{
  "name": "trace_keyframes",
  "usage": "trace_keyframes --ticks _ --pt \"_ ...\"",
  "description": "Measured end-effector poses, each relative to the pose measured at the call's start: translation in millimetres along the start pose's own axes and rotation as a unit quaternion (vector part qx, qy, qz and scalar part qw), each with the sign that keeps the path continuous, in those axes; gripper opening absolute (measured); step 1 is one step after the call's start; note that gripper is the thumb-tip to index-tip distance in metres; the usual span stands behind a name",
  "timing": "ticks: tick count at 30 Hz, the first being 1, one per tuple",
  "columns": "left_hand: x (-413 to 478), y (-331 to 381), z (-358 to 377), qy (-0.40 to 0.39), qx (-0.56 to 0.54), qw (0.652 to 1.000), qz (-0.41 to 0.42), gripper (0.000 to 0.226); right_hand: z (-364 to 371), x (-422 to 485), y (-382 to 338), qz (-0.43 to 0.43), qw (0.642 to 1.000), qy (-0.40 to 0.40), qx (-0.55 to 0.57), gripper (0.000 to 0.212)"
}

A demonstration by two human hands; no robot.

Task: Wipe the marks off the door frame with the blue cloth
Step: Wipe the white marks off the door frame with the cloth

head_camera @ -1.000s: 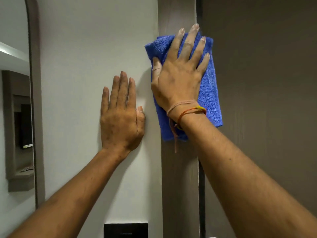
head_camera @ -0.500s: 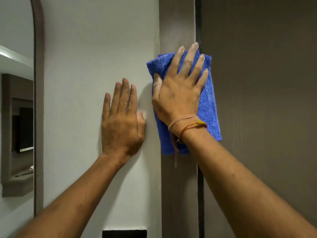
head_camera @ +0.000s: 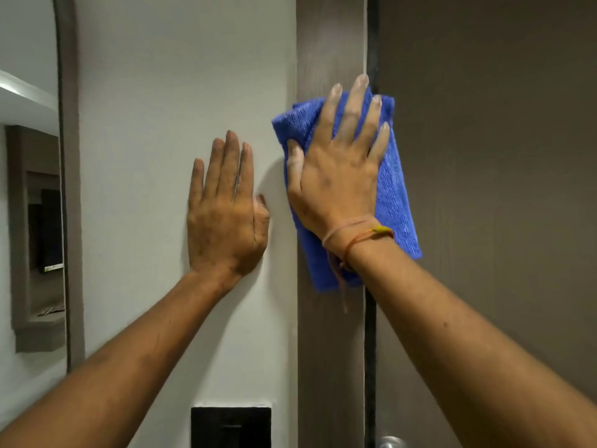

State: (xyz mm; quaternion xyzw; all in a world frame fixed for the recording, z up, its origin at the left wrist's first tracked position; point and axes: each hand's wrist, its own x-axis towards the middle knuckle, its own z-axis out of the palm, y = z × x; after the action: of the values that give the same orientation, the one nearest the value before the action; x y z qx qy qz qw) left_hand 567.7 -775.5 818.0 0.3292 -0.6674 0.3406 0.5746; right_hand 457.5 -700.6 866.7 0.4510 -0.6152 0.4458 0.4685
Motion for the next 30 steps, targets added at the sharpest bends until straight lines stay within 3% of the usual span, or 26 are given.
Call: trace_keyframes --ticks 5,9,13,17,24,30 --pt "-1.5 -0.9 1.7 -0.002 0.005 1.0 0.0 0.063 11.6 -59.6 -2.3 0.047 0.999 -0.007 0.014 0.074" --pt "-1.4 -1.1 1.5 -0.001 0.013 1.0 0.003 0.063 13.7 -124.8 13.3 0.016 0.999 -0.046 -0.008 0.072" --pt "-2.4 -1.1 0.5 -0.004 0.006 1.0 0.0 0.062 7.4 -69.0 8.5 -0.015 0.999 -0.028 -0.015 0.073" --pt "-1.5 0.5 0.3 0.001 0.007 1.0 0.0 0.062 2.3 -1.7 -1.9 0.013 1.0 0.006 0.009 0.076" --pt "-1.9 -0.7 0.9 -0.006 0.012 1.0 0.003 0.063 11.6 -108.7 8.2 0.026 0.999 -0.04 0.002 0.09" --pt "-1.6 0.3 0.5 -0.006 0.005 1.0 0.0 0.063 0.7 -16.1 -2.5 0.01 1.0 -0.028 -0.002 0.087"
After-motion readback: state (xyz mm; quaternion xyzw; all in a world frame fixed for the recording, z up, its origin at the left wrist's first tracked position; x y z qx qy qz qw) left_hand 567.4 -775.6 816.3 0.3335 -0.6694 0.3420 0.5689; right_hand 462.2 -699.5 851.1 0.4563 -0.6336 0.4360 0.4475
